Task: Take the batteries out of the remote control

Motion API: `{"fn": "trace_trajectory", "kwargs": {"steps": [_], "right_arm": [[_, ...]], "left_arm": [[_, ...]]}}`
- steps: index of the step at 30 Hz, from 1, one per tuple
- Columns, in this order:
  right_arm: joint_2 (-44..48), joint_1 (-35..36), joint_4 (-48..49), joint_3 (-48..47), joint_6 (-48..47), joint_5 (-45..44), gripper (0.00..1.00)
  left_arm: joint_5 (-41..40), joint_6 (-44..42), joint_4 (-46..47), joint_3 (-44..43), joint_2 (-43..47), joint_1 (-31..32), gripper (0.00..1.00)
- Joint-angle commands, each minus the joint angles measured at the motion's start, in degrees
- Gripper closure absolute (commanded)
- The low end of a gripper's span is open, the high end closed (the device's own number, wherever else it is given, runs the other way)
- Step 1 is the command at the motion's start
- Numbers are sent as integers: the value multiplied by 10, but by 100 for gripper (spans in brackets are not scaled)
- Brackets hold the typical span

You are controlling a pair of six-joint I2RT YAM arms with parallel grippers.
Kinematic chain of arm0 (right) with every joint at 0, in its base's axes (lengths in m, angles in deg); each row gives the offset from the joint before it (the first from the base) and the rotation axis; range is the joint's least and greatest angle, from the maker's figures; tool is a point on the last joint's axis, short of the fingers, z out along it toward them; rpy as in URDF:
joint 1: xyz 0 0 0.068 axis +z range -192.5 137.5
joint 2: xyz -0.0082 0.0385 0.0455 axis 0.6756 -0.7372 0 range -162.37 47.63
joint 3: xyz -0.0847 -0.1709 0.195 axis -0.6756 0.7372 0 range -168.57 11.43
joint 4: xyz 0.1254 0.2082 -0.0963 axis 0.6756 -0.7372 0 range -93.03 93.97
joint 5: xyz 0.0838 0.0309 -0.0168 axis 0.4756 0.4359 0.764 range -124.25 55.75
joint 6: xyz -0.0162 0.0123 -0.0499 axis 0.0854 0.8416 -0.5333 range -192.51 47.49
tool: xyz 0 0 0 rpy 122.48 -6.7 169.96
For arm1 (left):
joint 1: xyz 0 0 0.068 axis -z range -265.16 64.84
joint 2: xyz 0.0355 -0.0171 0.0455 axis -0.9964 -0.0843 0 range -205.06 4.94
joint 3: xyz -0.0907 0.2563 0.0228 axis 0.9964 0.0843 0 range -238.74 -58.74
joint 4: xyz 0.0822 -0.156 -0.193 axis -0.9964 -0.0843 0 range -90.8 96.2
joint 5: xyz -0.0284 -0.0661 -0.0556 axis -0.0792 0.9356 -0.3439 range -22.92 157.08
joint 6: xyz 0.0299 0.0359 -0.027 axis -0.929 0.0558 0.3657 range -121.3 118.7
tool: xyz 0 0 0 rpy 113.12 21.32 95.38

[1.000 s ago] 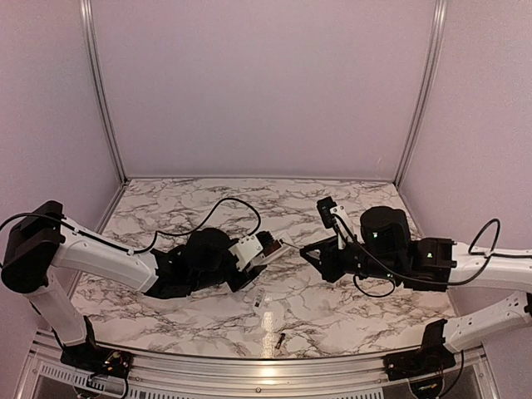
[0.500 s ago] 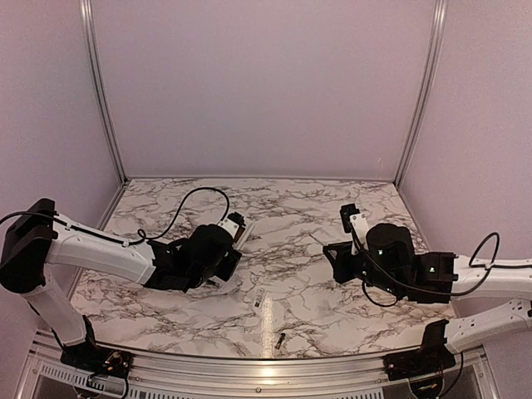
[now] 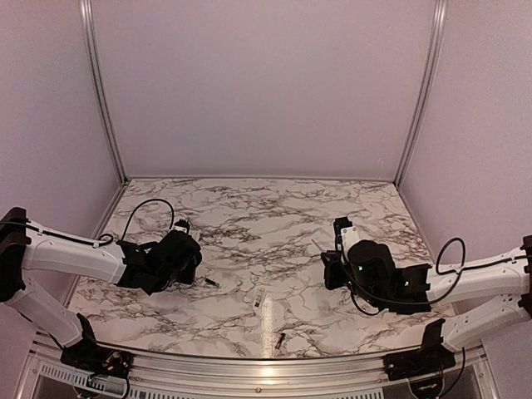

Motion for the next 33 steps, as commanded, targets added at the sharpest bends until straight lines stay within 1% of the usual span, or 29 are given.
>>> {"fn": "trace_trajectory", "kwargs": {"steps": [1, 5, 10, 13, 14, 16, 17, 18, 19, 20, 21, 24, 25, 28, 33], "right_arm": [[-37, -3, 84, 15, -14, -13, 100], [-76, -3, 111, 14, -18, -10, 100], [-117, -3, 143, 14, -24, -7, 100], [-138, -3, 157, 13, -26, -8, 100], [-143, -3, 160, 13, -27, -8, 100], [-153, -2, 166, 14, -27, -9, 100], [-158, -3, 169, 14, -27, -10, 100], [-162, -3, 172, 14, -27, -10, 100], [-165, -3, 174, 14, -27, -10, 100], [-169, -3, 176, 14, -25, -9, 100], [-172, -2, 178, 14, -26, -9, 100], [-181, -3, 184, 14, -23, -7, 100], [-185, -3, 187, 14, -22, -6, 100], [-199, -3, 195, 13, -20, -1, 100], [-224, -3, 215, 11, -17, 10, 100]], "left_arm": [[49, 57, -23, 34, 21, -23, 100], [74, 67, -16, 51, 20, -37, 100], [121, 78, 9, 70, -2, -52, 100], [126, 88, 12, 72, -23, -56, 99], [127, 89, 12, 71, -30, -56, 96], [127, 94, 10, 68, -44, -56, 84], [128, 95, 11, 67, -50, -57, 74], [129, 96, 10, 66, -52, -57, 69], [129, 96, 10, 65, -55, -57, 60], [129, 97, 9, 65, -55, -57, 49], [128, 98, 9, 65, -55, -57, 42], [128, 98, 3, 64, -48, -56, 27], [128, 99, 2, 64, -43, -56, 18], [130, 95, 0, 65, -26, -57, 2], [126, 84, -8, 62, 2, -56, 1]]}}
